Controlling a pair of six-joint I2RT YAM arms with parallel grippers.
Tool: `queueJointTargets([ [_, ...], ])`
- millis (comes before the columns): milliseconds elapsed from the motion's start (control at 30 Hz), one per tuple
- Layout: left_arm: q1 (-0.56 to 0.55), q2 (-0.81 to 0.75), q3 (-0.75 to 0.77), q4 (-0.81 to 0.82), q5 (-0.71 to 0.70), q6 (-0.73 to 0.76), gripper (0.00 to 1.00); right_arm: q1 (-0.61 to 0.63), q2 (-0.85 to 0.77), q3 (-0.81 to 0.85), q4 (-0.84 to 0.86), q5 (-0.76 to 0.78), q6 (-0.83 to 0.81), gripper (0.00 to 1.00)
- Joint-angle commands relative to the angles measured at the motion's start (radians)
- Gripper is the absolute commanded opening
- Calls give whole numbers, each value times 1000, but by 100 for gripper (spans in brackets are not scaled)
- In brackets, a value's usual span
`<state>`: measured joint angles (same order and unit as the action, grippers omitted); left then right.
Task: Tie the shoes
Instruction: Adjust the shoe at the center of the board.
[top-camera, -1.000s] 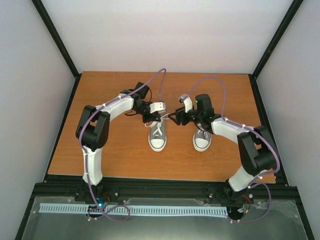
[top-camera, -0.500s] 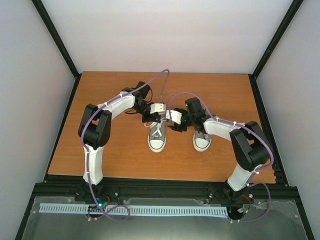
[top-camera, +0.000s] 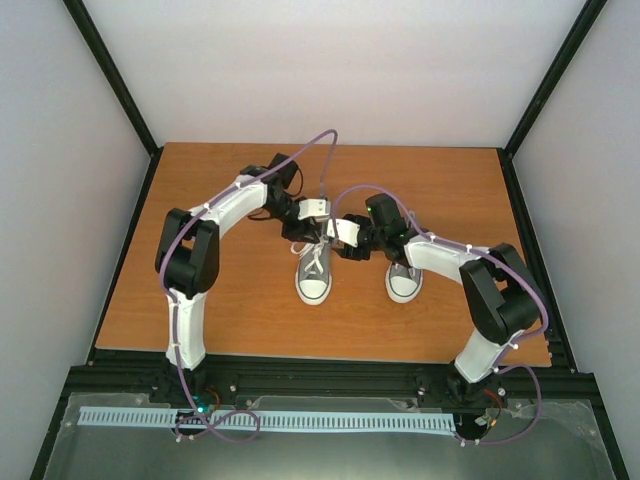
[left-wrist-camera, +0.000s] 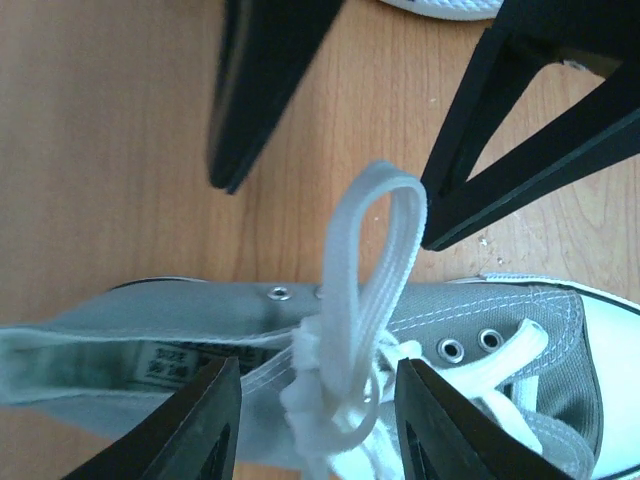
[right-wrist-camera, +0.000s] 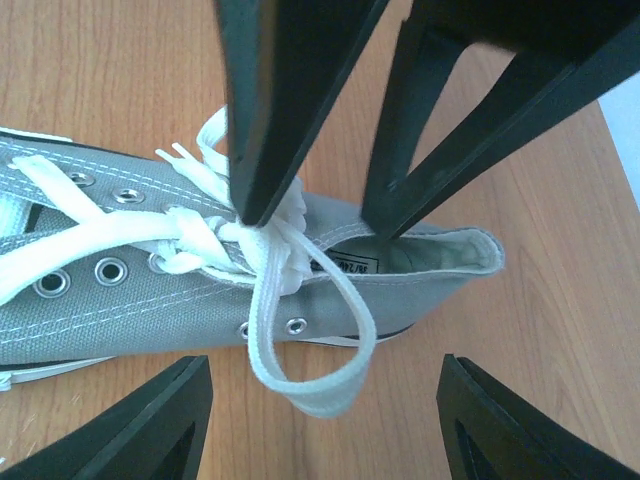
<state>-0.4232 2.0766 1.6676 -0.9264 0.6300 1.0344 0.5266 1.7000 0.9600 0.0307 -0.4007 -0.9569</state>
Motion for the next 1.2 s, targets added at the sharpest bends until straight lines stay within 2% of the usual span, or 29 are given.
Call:
queueJointTargets([
  [0,47,-72,86,-91,31,45,46,3,-54,-11,8,20,56,64],
  [133,65,-152,12,-132,-13,39,43,0,-101,-37,16,31,120,64],
  [300,63,-204,-177,-146,-16,49,21,1,-156,-90,88,44,221,62],
  [367,60,-185,-217,-128,-32,35,17,1,-166,-101,103,42,246,62],
  [533,29,-113,-250,-62,-94,4,17,1,-165,-107,107,60,281,61],
  [800,21,5,-186,-20,-182,-13,27,1,-178,-133,120,66,284,60],
  [1033,21,32,-144,22,-217,-25,35,1,-184,-138,117,64,284,60],
  [1167,31,35,-117,14,-211,5,36,1,-189,-136,105,69,276,60],
])
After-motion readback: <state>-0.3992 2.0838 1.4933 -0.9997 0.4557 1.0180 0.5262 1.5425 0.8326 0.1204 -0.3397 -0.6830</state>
